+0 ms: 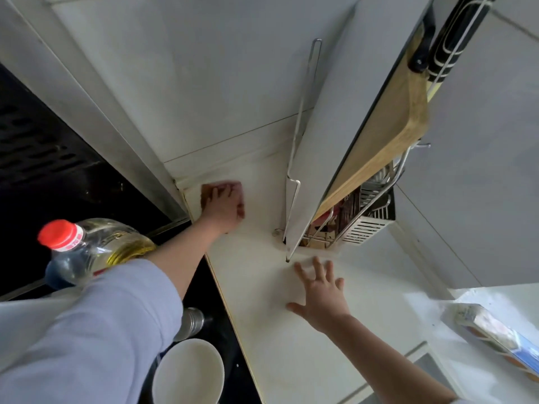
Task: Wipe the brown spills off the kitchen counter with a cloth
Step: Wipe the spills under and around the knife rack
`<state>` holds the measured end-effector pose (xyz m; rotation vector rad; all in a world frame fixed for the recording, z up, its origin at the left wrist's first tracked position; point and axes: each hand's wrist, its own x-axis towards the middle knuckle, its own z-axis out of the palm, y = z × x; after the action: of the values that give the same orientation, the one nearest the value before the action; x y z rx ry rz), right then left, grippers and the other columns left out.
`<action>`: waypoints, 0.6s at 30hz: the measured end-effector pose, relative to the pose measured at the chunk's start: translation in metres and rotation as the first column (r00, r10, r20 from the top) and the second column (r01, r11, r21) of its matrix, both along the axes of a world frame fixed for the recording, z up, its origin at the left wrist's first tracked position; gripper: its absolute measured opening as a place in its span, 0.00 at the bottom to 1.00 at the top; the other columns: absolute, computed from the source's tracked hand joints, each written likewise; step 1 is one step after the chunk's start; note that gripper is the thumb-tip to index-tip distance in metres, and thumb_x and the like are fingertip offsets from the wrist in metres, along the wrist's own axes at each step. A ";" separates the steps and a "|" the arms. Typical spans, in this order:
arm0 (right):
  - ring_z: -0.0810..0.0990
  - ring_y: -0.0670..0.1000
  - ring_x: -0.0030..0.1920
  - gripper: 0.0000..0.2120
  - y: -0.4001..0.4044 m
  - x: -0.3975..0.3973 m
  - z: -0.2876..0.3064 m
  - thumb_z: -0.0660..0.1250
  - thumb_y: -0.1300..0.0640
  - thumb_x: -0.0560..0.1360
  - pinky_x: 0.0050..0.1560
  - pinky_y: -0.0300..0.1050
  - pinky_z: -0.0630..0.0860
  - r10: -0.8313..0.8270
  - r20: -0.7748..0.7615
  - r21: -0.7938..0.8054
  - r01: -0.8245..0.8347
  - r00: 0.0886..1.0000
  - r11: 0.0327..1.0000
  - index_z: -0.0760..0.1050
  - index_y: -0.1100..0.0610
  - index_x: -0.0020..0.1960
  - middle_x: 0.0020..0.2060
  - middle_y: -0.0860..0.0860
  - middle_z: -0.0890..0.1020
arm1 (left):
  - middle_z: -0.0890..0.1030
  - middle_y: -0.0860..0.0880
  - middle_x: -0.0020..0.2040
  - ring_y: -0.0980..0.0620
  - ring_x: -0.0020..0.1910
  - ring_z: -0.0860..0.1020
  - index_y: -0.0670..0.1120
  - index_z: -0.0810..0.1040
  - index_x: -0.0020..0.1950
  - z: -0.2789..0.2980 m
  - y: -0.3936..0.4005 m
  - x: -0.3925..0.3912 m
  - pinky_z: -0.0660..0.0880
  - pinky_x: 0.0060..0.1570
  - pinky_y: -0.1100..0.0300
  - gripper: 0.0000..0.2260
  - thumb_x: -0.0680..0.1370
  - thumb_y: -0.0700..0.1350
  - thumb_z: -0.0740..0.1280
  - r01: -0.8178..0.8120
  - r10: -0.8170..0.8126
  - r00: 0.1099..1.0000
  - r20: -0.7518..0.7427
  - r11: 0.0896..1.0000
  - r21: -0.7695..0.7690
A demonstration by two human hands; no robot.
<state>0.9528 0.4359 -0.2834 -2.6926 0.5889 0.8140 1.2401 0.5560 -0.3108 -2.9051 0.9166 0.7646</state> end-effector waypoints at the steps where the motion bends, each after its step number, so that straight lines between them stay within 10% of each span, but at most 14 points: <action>1: 0.38 0.65 0.78 0.44 0.000 0.000 0.001 0.63 0.33 0.74 0.73 0.66 0.53 -0.001 -0.008 0.001 0.001 1.000 1.000 0.43 0.44 0.80 0.79 0.57 0.40 | 0.53 0.41 0.80 0.32 0.78 0.50 0.42 0.59 0.77 -0.004 -0.003 0.008 0.52 0.76 0.42 0.29 0.78 0.46 0.64 0.005 -0.005 1.000 0.002 1.000 -0.023; 5: 0.38 0.65 0.77 0.44 0.001 -0.002 0.001 0.63 0.33 0.74 0.73 0.66 0.53 0.012 -0.017 -0.006 -0.012 1.000 1.000 0.41 0.44 0.80 0.79 0.57 0.39 | 0.66 0.44 0.75 0.36 0.77 0.57 0.45 0.72 0.63 -0.018 -0.020 -0.054 0.53 0.75 0.43 0.18 0.74 0.47 0.64 0.345 -0.360 0.931 -0.053 0.920 -0.186; 11: 0.36 0.66 0.77 0.43 0.000 -0.001 -0.001 0.62 0.34 0.75 0.74 0.66 0.51 0.023 -0.030 -0.004 -0.023 0.999 1.000 0.39 0.43 0.79 0.79 0.57 0.37 | 0.65 0.41 0.74 0.36 0.74 0.61 0.43 0.68 0.69 -0.014 -0.009 0.031 0.56 0.75 0.45 0.21 0.77 0.46 0.63 0.036 -0.029 0.997 0.065 0.994 -0.103; 18: 0.34 0.67 0.76 0.43 0.002 -0.001 0.001 0.60 0.35 0.77 0.74 0.67 0.49 0.044 -0.064 0.002 -0.044 0.997 0.999 0.36 0.45 0.79 0.78 0.59 0.35 | 0.80 0.49 0.54 0.48 0.58 0.76 0.48 0.74 0.56 -0.015 -0.038 -0.001 0.71 0.62 0.51 0.14 0.72 0.49 0.58 0.362 -0.367 0.928 0.068 0.841 -0.401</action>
<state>0.9520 0.4379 -0.2821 -2.6959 0.5456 0.9147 1.2392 0.5175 -0.3258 -2.8868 1.7602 0.6193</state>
